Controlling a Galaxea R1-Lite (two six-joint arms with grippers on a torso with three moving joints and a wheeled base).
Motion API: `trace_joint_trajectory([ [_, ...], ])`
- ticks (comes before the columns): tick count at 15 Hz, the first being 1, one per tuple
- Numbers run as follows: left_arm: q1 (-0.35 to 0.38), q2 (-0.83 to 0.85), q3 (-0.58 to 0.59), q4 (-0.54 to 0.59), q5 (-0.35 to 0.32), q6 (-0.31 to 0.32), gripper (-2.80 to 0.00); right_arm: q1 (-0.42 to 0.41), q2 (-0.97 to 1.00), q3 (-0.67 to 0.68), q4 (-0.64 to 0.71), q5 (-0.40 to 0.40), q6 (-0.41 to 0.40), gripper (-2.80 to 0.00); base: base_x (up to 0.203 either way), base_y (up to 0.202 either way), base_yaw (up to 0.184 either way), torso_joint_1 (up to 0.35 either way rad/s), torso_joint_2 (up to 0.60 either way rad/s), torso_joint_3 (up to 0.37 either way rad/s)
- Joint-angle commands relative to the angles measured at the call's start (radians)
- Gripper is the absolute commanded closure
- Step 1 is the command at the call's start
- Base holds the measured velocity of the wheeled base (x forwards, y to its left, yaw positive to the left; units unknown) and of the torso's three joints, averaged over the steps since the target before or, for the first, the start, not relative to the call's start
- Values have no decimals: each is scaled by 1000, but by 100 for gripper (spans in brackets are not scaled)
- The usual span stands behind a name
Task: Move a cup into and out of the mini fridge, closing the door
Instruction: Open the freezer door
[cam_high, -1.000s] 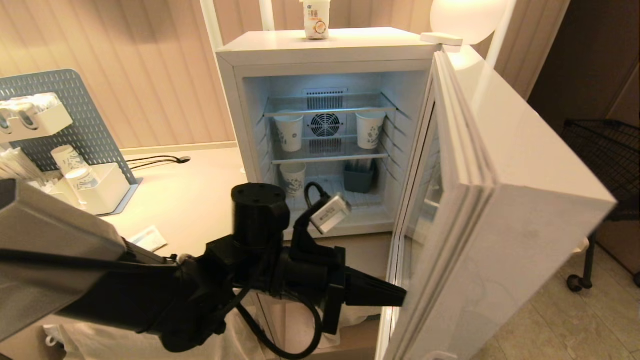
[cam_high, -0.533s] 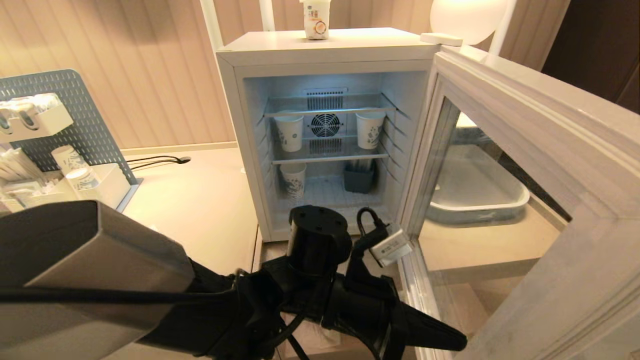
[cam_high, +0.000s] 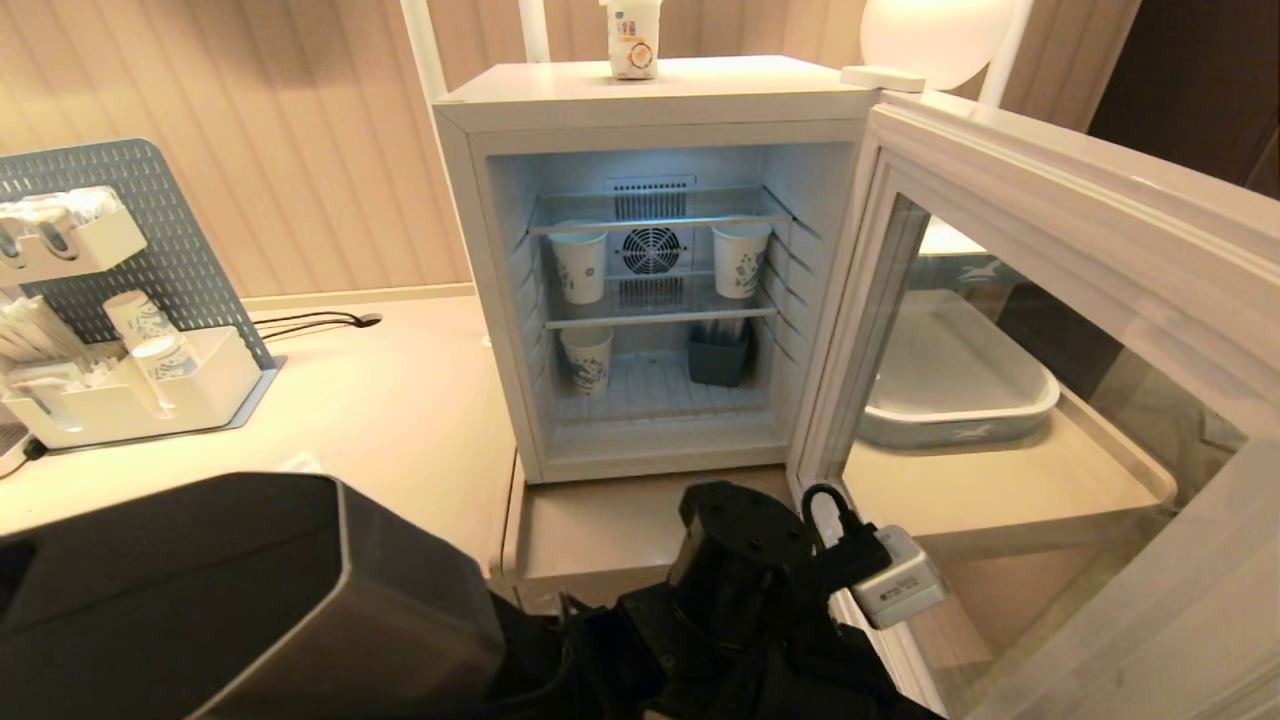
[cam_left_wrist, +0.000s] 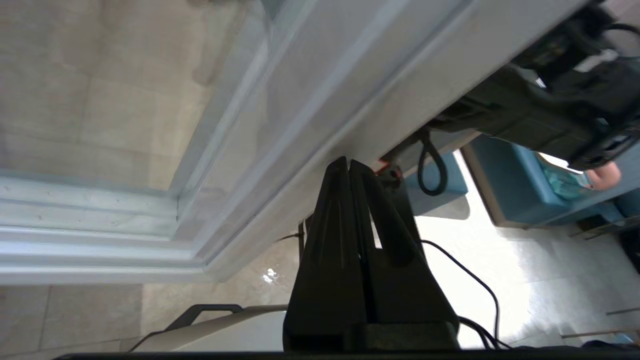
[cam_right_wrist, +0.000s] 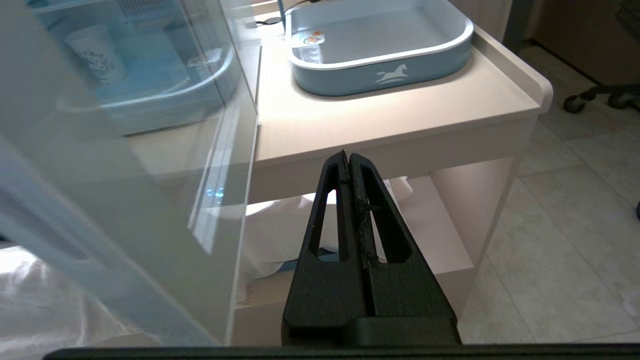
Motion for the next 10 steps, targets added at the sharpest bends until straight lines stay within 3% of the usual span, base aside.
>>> trace_joint_trajectory([
  [1, -15, 34, -14, -5, 6, -3, 0, 0, 0, 0, -1, 0, 1, 0, 0, 0, 0, 0, 0, 0],
  [4, 3, 5, 26, 2, 41, -3, 0, 0, 0, 0, -1, 0, 1, 0, 0, 0, 0, 0, 0, 0],
  [7, 65, -134, 124, 40, 165, -4, 0, 0, 0, 0, -1, 0, 1, 0, 0, 0, 0, 0, 0, 0],
  [10, 146, -409, 201, 157, 330, -5, 0, 0, 0, 0, -1, 0, -2, 0, 0, 0, 0, 0, 0, 0],
])
